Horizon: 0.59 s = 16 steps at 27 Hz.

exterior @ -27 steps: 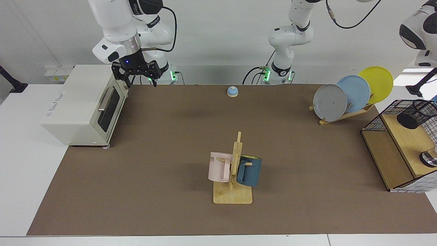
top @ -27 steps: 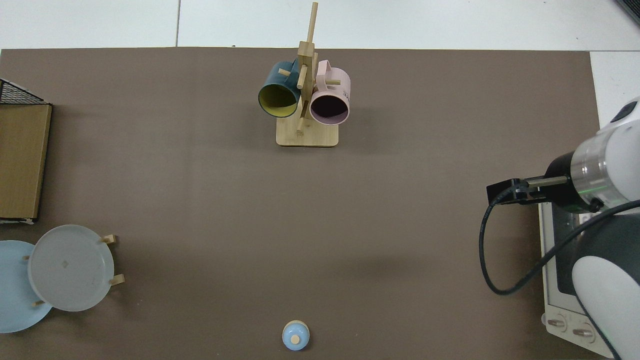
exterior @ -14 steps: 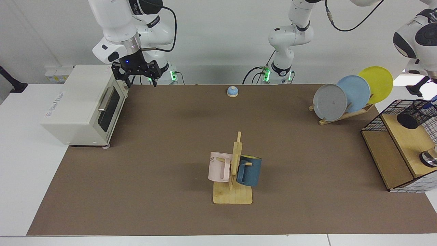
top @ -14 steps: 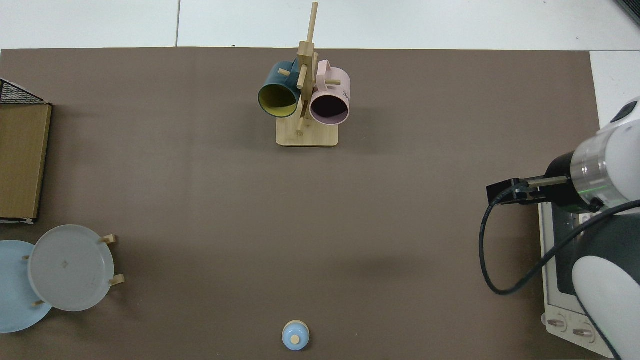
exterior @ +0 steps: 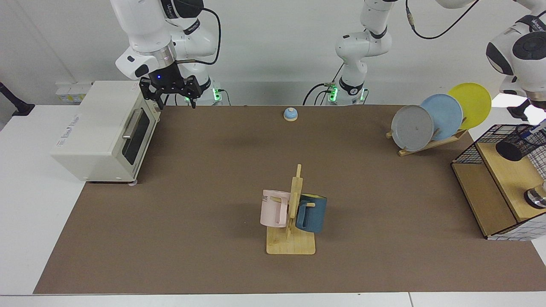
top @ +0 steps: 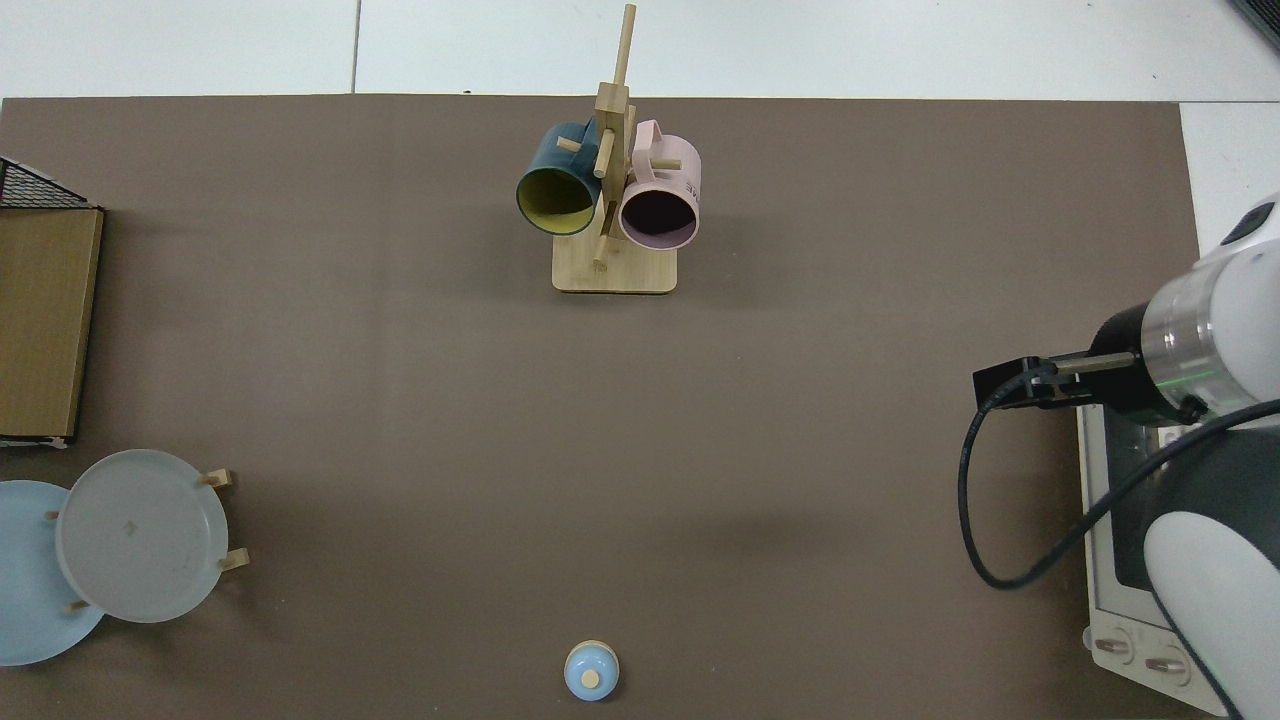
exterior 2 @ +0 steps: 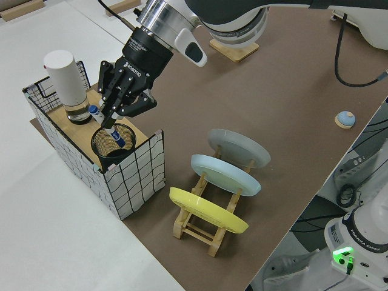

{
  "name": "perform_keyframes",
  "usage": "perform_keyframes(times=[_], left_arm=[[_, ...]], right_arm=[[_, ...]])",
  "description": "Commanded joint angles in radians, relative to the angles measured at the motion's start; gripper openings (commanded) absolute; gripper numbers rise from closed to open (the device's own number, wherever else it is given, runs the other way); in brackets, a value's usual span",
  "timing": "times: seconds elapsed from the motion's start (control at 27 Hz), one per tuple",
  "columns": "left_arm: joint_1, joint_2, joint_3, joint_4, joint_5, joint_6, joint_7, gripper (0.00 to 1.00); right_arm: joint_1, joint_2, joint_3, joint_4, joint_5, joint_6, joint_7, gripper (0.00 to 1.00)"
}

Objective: Put markers into pen holder

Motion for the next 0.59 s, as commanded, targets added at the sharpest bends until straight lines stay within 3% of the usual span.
perform_keyframes(times=[0.0, 0.55], left_arm=[[0.027, 0.008, 0.003, -0.036, -0.015, 0.076, 0.017, 0.00], [0.029, 0.010, 0.003, -0.072, -0.018, 0.096, 0.013, 0.00]], right_arm=[[-0.016, -0.017, 0.006, -0.026, 0.019, 0.030, -0.018, 1.00], [-0.015, -0.017, 0.006, -0.026, 0.019, 0.030, -0.018, 1.00]])
